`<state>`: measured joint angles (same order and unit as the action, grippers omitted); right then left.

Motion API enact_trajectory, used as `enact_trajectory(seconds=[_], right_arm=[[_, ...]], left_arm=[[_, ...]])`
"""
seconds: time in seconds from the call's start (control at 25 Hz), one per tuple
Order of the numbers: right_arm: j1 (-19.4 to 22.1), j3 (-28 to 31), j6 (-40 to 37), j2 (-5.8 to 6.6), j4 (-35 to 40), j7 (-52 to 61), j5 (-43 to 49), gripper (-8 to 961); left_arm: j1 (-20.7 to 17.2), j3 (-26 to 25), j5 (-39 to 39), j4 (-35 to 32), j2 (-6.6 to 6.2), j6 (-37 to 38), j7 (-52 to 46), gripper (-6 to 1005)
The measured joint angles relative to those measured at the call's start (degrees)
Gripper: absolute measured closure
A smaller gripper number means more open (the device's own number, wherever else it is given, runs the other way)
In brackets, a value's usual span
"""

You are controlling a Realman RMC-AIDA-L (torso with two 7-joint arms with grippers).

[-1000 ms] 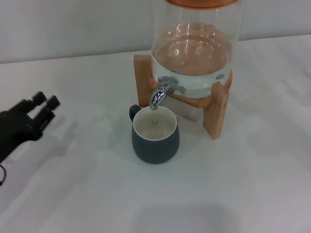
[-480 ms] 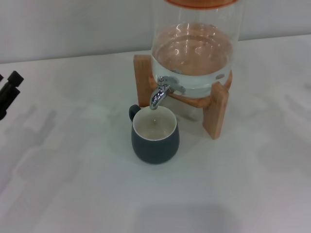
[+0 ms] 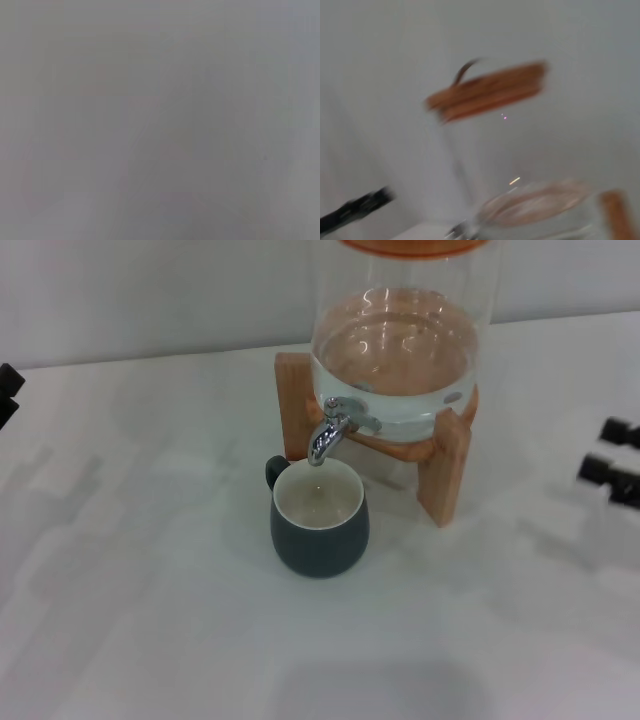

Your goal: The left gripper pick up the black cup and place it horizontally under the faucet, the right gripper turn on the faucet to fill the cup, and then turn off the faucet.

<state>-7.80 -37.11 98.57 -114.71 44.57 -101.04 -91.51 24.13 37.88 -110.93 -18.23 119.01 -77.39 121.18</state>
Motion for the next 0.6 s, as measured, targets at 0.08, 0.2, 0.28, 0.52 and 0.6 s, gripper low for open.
enact_trajectory(seconds=[0.08,0.2,0.28,0.52,0.6], right_arm=[[0.08,-4.4,-0.24,-0.08,1.99,1.17,-0.15,146],[0.12,-10.91,-1.61,-0.29,6.24,3.99,-0.77,146],[0.58,-15.19,-3.03,-0.39,9.53,5.86,-2.12,146],[2.43,-23.99,-6.61,-0.42,17.59,8.58,-7.76,146],[2.52,-26.32,-9.11,-0.42,18.85,9.25,-9.18,146]], left_arm=[[-0.01,-0.01,-0.01,0.0,0.0,0.57,-0.77,231],[-0.11,0.0,-0.03,-0.02,-0.01,1.24,-1.17,231],[-0.42,-0.01,-0.04,-0.03,-0.01,1.41,-1.18,231],[-0.82,0.0,-0.08,-0.06,-0.01,2.21,-1.2,231],[-0.84,0.0,-0.08,-0.06,-0.01,2.46,-1.21,231]])
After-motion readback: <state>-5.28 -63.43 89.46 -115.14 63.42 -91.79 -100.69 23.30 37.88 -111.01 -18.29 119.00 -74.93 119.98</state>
